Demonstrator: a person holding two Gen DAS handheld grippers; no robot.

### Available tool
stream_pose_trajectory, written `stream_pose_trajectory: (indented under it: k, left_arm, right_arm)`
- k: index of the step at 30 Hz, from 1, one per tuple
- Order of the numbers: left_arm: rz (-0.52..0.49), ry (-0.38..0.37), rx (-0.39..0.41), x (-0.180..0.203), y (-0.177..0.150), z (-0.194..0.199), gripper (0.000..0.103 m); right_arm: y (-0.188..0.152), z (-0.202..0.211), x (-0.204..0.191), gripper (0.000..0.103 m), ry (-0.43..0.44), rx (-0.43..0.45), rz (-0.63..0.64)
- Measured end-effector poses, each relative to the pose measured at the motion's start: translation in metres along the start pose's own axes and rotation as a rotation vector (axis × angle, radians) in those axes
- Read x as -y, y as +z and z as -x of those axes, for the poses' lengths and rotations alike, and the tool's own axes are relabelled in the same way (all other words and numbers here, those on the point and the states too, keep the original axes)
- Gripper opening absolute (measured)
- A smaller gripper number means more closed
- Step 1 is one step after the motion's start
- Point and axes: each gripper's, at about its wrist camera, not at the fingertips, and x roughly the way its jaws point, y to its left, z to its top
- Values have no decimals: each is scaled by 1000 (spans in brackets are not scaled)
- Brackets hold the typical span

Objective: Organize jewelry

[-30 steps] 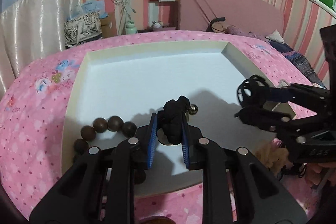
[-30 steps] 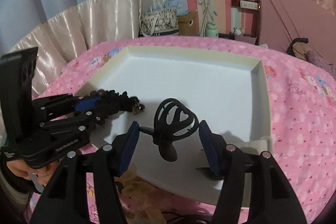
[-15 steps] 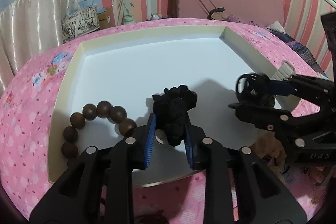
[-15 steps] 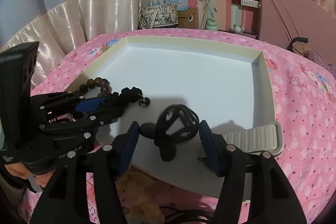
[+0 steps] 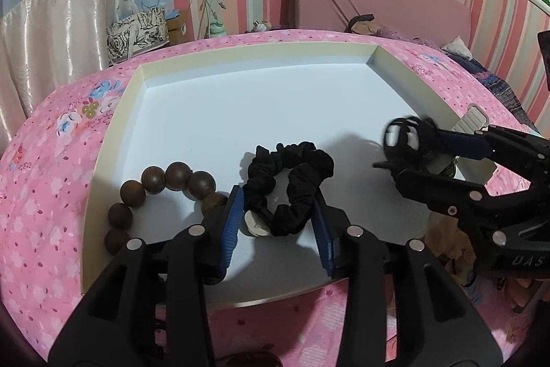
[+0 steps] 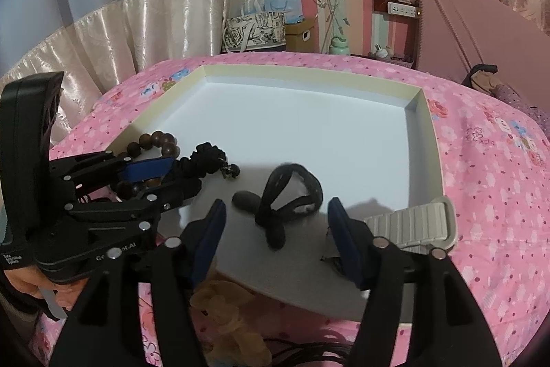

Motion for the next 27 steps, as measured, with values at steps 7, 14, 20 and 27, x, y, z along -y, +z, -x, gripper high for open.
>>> stream_pose_trajectory:
  k: [7,14,20,27]
  left_arm:
    - [-6,3,6,0,-1,2,44]
    - [-11,7,9,2,0,1,47]
    - [-12,8,10,1,0,2,47]
    - [-14,9,10,1,0,3,48]
  right_arm:
    - [1,2,1,67,-15,9,-1]
    - [2,3,1,71,-26,13,2]
    - [2,4,0,71,-40,12,11]
    - [2,5,0,71,-48,12,14]
